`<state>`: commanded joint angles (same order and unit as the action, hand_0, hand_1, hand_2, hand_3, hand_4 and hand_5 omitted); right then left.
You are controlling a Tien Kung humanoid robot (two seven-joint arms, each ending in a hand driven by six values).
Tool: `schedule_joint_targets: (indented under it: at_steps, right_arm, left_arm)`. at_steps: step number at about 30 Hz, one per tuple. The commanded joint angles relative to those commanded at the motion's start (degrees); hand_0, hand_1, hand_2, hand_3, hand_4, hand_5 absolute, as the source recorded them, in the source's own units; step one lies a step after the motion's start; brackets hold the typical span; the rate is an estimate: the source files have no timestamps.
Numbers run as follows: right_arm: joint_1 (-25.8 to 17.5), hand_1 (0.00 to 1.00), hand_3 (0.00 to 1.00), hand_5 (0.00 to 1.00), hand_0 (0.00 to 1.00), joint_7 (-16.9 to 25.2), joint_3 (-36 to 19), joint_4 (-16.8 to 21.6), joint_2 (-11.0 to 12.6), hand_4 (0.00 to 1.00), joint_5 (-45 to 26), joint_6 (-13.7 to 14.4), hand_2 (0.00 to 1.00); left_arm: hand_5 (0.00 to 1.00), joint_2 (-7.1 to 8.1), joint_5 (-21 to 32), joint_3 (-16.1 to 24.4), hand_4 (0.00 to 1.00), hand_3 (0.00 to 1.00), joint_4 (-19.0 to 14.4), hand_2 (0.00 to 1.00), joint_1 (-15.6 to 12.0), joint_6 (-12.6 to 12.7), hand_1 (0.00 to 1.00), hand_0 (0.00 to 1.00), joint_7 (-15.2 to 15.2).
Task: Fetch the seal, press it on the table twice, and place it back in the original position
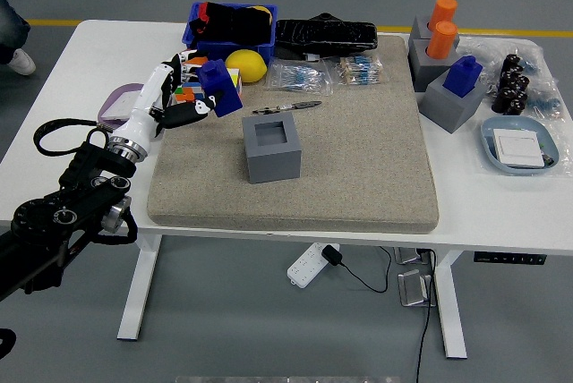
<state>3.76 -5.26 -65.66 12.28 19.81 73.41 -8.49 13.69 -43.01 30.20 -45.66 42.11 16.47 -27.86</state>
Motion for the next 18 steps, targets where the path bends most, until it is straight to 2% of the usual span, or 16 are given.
schedule_joint_targets:
  at_steps: [7,13,18]
  right_arm:
    - [0.27,0.674,0.668,0.571,0.786,0.01,0.7,-0.01,0.21,0.812,-0.24,0.0,0.671]
    - [0.53,0.674,0.668,0.571,0.786,0.02,1.01,0.03,0.41,0.812,-0.35,-0.02,0.671]
    - [0.52,0.674,0.668,0.571,0.787,0.04,1.26,-0.03,0.58,0.813,-0.45,0.02,0.672]
  left_arm:
    - [0.002,-1.56,0.54,-3.45,0.549,0.818,0.09,0.382,1.54,-0.08,0.46,0.807,0.36]
    - [0.002,-1.97,0.99,-8.38,0.55,0.818,-0.07,0.382,3.11,-0.07,0.459,0.809,0.46]
    - [0.002,-2.41,1.44,-10.76,0.55,0.818,0.25,0.381,3.68,0.08,0.46,0.808,0.41]
